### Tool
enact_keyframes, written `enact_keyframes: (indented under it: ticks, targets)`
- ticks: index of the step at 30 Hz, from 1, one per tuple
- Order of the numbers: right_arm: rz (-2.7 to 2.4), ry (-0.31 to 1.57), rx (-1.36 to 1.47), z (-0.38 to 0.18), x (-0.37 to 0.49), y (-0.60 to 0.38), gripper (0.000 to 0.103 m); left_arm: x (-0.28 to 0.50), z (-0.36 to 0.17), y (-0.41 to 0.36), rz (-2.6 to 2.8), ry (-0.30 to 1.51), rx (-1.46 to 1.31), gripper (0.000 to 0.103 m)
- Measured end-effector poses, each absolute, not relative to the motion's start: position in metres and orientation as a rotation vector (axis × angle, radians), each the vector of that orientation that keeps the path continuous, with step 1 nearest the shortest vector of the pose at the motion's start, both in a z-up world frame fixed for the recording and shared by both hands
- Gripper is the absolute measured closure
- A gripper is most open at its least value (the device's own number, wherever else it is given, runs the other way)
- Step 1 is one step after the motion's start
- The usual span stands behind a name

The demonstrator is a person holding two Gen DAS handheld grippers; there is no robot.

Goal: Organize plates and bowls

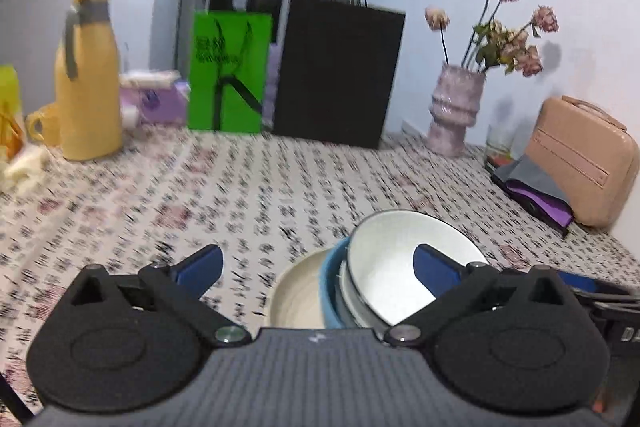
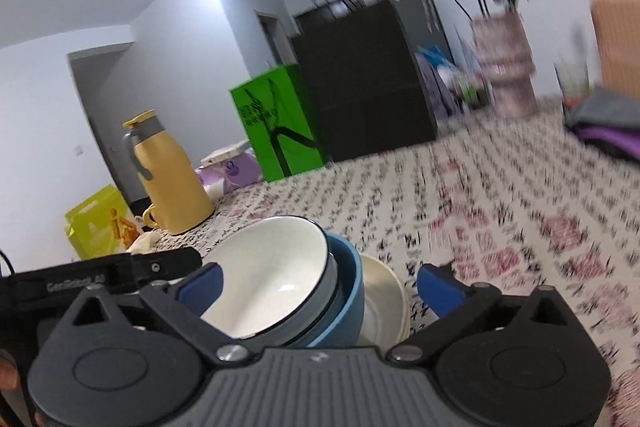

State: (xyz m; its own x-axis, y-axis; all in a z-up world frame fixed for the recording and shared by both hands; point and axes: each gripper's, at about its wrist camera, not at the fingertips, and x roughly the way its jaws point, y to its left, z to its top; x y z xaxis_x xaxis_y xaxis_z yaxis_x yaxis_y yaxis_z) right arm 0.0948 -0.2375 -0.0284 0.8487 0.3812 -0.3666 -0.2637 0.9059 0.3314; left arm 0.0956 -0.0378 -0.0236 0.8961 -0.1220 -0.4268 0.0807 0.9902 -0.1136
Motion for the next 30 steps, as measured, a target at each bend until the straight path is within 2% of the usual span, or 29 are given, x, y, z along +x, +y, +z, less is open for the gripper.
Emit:
enact_keyframes:
  ticks: [11,30]
  targets:
    - [0.353,0.338,0.146,-0.011,0.034,-0.232,0.000,0.022,-0.018,-0.035,-0.080,0.306,-0.054,0.000]
    - [0.356,0.343,0.080,-0.024,-0.047,-0.230,0.000,-0.061,-0.044,-0.046,-0.136,0.313,-0.023,0.000]
